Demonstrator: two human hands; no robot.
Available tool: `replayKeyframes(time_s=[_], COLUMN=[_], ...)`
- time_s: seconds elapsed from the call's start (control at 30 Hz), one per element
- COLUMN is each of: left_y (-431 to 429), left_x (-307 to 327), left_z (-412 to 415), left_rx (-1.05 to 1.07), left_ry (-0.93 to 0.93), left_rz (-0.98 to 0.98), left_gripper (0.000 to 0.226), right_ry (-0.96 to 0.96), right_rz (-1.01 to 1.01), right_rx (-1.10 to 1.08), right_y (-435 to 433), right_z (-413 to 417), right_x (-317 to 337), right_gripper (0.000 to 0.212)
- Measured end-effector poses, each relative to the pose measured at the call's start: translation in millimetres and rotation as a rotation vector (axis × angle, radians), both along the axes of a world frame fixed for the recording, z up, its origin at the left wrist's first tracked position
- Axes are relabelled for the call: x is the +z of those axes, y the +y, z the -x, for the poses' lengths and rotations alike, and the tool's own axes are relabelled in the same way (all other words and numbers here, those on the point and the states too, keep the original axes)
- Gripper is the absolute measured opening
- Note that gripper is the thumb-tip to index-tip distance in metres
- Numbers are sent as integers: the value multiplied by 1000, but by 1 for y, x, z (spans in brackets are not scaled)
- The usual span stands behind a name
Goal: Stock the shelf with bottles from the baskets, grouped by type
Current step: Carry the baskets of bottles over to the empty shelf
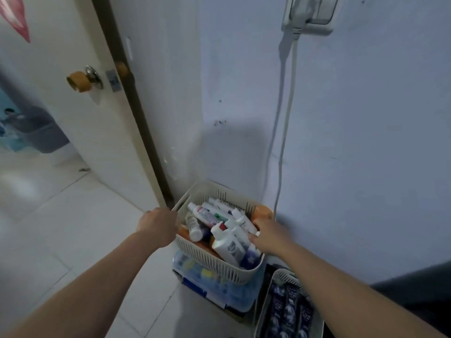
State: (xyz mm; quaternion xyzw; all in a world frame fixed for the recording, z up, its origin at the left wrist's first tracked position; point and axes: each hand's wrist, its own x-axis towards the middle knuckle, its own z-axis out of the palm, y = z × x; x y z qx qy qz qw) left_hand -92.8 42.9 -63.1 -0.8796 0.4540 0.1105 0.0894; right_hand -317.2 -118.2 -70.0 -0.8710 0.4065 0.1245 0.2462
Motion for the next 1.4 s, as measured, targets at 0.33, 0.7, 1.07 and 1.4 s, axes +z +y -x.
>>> replayKeyframes(time_s=[0.33,0.7,1.07,1.4], left_y=[-70,-121,-137,-117], left_x=[-65,-148,-200,-189], left_z=[-79,-129,-131,-125], left_rx=[-24,82,465,871], left_ry=[173,360,642,867], left_rz=[-77,-99,236,329], left_gripper=[36,54,22,46], right_ry=[-10,-33,-221,-120], right_rz=[-214,-253,-233,-239], right_rx=[-285,-966,-1233,-1156], right_y=[-40,-55,-54,-55], right_z=[-40,-44,-33,-36], right_x=[-58,-139,-176,-169], right_gripper=[39,39,34,50])
